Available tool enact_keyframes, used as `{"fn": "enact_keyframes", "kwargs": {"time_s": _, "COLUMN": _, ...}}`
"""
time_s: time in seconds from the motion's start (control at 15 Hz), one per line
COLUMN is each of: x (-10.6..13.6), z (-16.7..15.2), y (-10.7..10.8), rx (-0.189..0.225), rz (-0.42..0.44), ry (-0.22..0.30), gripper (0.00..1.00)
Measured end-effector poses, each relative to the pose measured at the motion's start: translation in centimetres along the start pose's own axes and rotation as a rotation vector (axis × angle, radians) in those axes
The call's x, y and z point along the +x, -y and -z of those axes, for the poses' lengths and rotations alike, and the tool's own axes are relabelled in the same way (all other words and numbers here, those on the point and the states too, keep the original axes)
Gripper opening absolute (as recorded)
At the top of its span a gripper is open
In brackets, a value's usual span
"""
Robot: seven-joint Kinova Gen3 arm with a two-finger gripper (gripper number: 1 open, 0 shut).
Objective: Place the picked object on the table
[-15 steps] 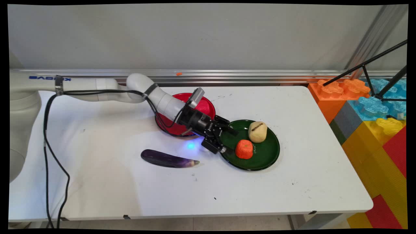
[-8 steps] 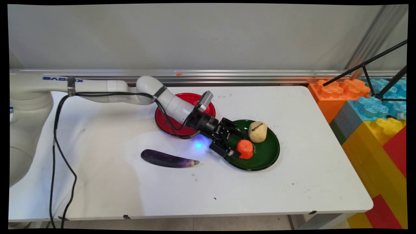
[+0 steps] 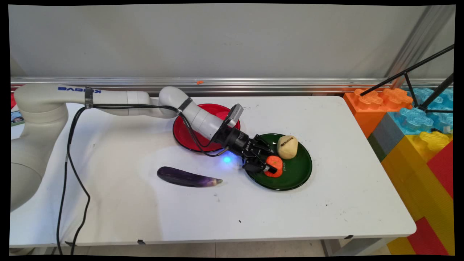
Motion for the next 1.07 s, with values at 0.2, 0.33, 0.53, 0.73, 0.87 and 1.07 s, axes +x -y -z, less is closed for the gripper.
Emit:
{"fn": "enact_keyframes", "kwargs": {"time_s": 0.2, "x": -0.2, "z": 0.0, "y": 0.1, "rx": -0.002, "rz": -0.006, "ry": 0.006, "gripper": 0.00}}
{"fn": "enact_keyframes", "kwargs": {"time_s": 0.33, "x": -0.1, "z": 0.3, "y": 0.0, "rx": -0.003, "rz": -0.008, "ry": 0.005, "gripper": 0.00}}
{"fn": "enact_keyframes", "kwargs": {"time_s": 0.53, "x": 0.4, "z": 1.3, "y": -0.3, "rx": -0.004, "rz": -0.011, "ry": -0.008, "gripper": 0.00}}
{"fn": "enact_keyframes", "kwargs": {"time_s": 0.73, "x": 1.5, "z": 3.0, "y": -1.1, "rx": 0.002, "rz": -0.007, "ry": -0.033, "gripper": 0.00}}
{"fn": "enact_keyframes", "kwargs": {"time_s": 0.87, "x": 2.2, "z": 4.0, "y": -1.6, "rx": 0.005, "rz": -0.003, "ry": -0.049, "gripper": 0.00}}
{"fn": "enact_keyframes", "kwargs": {"time_s": 1.07, "x": 3.3, "z": 5.8, "y": -2.6, "rx": 0.004, "rz": 0.001, "ry": -0.072, "gripper": 0.00}}
